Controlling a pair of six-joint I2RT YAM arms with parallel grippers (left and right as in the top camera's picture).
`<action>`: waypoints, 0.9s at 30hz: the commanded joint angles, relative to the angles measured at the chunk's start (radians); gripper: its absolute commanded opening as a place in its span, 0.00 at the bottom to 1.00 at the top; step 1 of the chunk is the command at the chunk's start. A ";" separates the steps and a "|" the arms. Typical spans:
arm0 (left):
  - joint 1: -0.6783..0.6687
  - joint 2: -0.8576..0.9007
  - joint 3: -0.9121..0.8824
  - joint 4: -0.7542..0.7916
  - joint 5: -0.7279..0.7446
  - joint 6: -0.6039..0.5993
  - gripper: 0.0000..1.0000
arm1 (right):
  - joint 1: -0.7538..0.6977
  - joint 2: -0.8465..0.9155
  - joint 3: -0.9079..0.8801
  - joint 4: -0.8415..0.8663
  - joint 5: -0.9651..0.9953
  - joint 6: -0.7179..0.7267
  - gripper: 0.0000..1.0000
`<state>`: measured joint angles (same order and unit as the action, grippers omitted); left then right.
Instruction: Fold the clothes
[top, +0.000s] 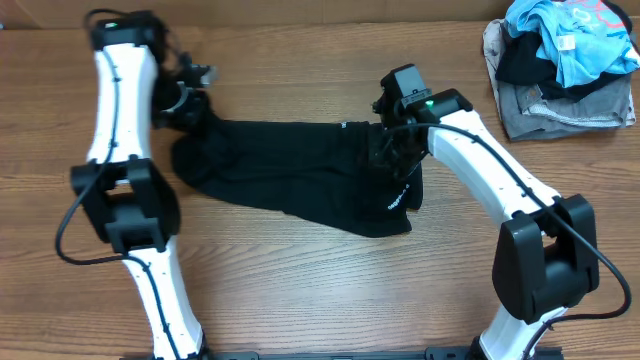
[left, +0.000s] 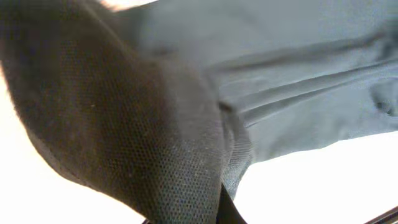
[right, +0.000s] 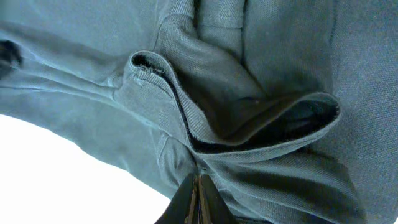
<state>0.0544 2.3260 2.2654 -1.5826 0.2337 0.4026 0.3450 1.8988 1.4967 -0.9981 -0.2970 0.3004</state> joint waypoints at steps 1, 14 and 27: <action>-0.093 0.002 0.020 0.013 0.030 -0.031 0.04 | -0.050 -0.027 0.047 -0.020 -0.108 -0.051 0.04; -0.290 0.003 -0.131 0.113 0.031 -0.108 0.16 | -0.174 -0.070 0.252 -0.168 -0.116 -0.129 0.29; -0.320 0.002 -0.148 0.061 -0.078 -0.172 1.00 | -0.208 -0.070 0.252 -0.186 -0.085 -0.145 0.54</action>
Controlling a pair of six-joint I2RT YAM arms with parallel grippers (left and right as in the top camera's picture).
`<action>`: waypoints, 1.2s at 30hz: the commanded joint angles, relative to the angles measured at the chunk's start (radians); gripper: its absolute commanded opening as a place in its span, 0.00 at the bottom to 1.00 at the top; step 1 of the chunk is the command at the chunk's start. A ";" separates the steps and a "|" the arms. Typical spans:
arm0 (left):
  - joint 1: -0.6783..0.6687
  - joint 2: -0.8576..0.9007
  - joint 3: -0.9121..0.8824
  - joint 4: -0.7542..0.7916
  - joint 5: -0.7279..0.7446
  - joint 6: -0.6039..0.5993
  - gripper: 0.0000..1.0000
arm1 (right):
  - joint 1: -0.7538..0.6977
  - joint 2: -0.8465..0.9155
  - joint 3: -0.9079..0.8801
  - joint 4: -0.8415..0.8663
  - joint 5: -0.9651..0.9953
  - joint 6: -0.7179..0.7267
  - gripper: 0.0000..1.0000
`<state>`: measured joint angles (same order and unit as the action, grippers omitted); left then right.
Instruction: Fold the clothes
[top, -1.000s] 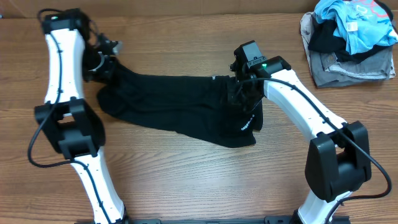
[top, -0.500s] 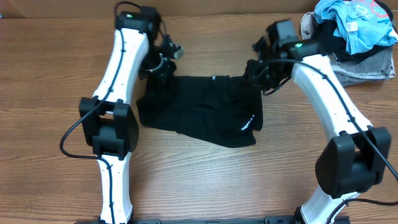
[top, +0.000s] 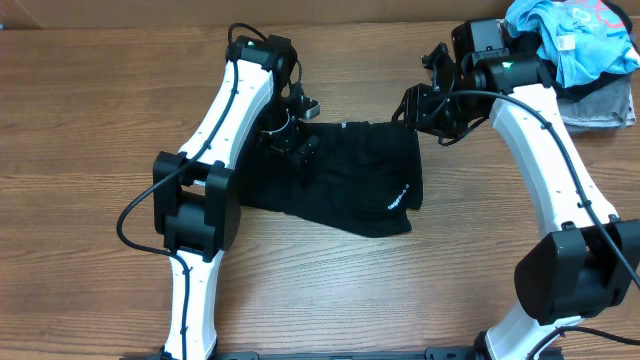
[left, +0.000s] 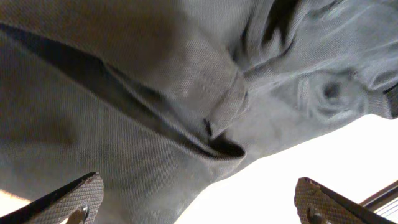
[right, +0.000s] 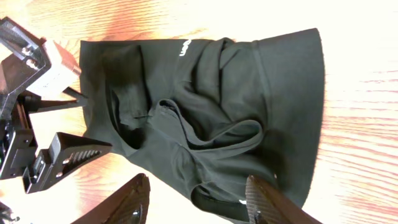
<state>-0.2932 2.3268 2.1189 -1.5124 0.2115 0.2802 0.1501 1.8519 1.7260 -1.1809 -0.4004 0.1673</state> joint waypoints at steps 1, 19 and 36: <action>0.040 0.002 -0.001 -0.008 -0.054 -0.058 1.00 | -0.015 -0.023 0.023 -0.007 0.037 -0.011 0.55; 0.082 0.012 -0.025 0.193 -0.038 -0.022 0.04 | -0.016 -0.021 -0.018 -0.028 0.105 -0.011 0.59; 0.047 0.022 -0.183 0.316 -0.027 -0.098 0.04 | -0.016 -0.021 -0.018 -0.018 0.104 -0.011 0.60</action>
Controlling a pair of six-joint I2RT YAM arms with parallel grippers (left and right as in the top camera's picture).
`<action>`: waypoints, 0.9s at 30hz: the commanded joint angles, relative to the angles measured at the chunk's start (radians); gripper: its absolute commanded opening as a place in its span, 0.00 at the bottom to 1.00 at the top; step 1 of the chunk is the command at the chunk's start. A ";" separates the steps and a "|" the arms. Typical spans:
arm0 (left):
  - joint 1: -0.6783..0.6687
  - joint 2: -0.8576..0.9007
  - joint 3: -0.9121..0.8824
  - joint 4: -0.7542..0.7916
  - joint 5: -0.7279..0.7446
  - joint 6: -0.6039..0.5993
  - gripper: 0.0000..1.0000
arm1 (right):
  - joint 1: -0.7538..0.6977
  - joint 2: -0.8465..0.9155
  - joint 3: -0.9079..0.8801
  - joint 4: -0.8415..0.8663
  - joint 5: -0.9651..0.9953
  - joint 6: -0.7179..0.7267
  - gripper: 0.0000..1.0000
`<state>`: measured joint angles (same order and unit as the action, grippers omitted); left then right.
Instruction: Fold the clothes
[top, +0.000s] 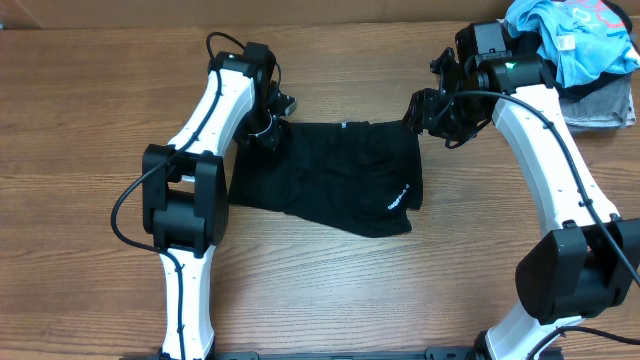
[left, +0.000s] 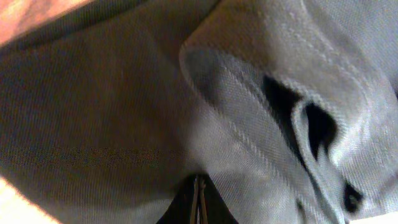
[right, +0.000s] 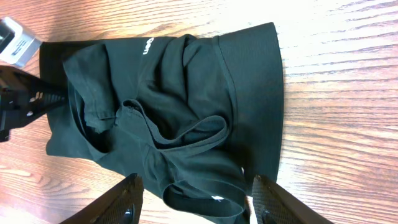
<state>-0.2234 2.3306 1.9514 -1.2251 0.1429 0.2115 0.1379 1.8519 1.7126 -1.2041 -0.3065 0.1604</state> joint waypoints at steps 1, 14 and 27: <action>-0.028 0.018 -0.017 0.047 0.042 -0.042 0.04 | -0.004 -0.021 -0.005 0.005 0.010 -0.005 0.60; -0.081 0.018 -0.012 0.128 0.067 -0.071 0.04 | -0.003 -0.021 -0.005 0.014 0.010 -0.004 0.60; -0.137 0.018 0.074 0.198 0.327 -0.149 0.04 | -0.004 0.018 -0.064 0.039 0.077 0.080 0.61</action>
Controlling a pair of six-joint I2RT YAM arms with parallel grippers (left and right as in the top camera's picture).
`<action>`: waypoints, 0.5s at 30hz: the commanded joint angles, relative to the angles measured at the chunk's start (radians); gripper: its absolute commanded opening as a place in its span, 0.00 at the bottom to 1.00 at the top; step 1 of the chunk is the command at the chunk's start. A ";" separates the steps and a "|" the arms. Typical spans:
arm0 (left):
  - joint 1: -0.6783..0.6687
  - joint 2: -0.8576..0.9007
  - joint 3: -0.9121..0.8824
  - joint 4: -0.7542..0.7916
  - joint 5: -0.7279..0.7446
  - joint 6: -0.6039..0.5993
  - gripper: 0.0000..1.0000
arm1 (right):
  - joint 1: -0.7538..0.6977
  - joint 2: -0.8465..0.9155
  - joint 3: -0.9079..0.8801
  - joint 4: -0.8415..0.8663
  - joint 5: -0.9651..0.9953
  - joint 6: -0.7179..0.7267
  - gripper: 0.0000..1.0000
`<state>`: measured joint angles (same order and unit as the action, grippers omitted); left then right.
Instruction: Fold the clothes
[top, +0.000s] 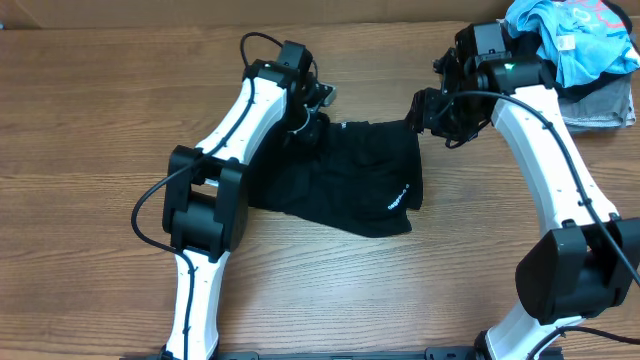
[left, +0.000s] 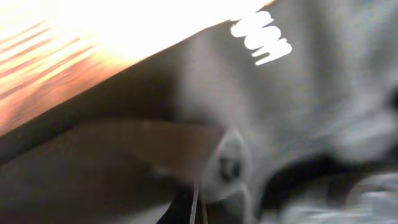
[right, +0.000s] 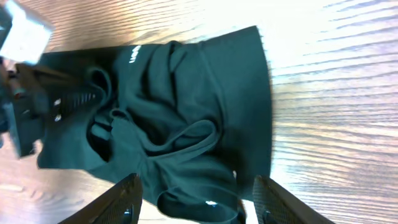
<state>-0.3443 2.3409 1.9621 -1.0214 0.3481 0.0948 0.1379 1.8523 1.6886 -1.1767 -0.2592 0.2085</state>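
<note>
A black garment (top: 345, 175) lies folded over itself mid-table, with small white lettering near its right edge and on its top hem. My left gripper (top: 308, 128) is shut on a fold of its upper left part; in the blurred left wrist view the fingertips (left: 194, 211) pinch dark cloth close to the white lettering (left: 261, 38). My right gripper (top: 428, 108) hangs open above the garment's upper right corner, nothing between its fingers (right: 127, 198). The right wrist view shows the bunched black garment (right: 180, 137) below.
A pile of other clothes (top: 565, 60), blue, black and grey, sits at the far right back corner, close behind the right arm. Bare wood tabletop (top: 100, 150) surrounds the garment.
My left gripper, still shut on the cloth, has moved right along the garment's top edge, carrying the left part further over. The right gripper stays open in the same place.
Both grippers were shut on the garment, which lay spread wide. Then the garment lay folded shorter with both grippers open, the right one lifted away. The left then shut on the upper left edge, and now holds it further right.
</note>
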 joint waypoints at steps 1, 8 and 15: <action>-0.019 0.008 0.084 -0.019 0.125 -0.032 0.04 | -0.004 0.019 -0.058 0.019 0.030 0.032 0.61; -0.014 0.008 0.274 -0.182 0.101 -0.026 0.05 | -0.004 0.023 -0.196 0.093 0.029 0.031 0.71; 0.055 0.008 0.505 -0.342 -0.003 -0.024 0.07 | -0.004 0.024 -0.367 0.241 -0.019 0.023 0.87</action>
<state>-0.3332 2.3436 2.3783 -1.3384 0.4019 0.0792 0.1379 1.8751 1.3781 -0.9688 -0.2565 0.2356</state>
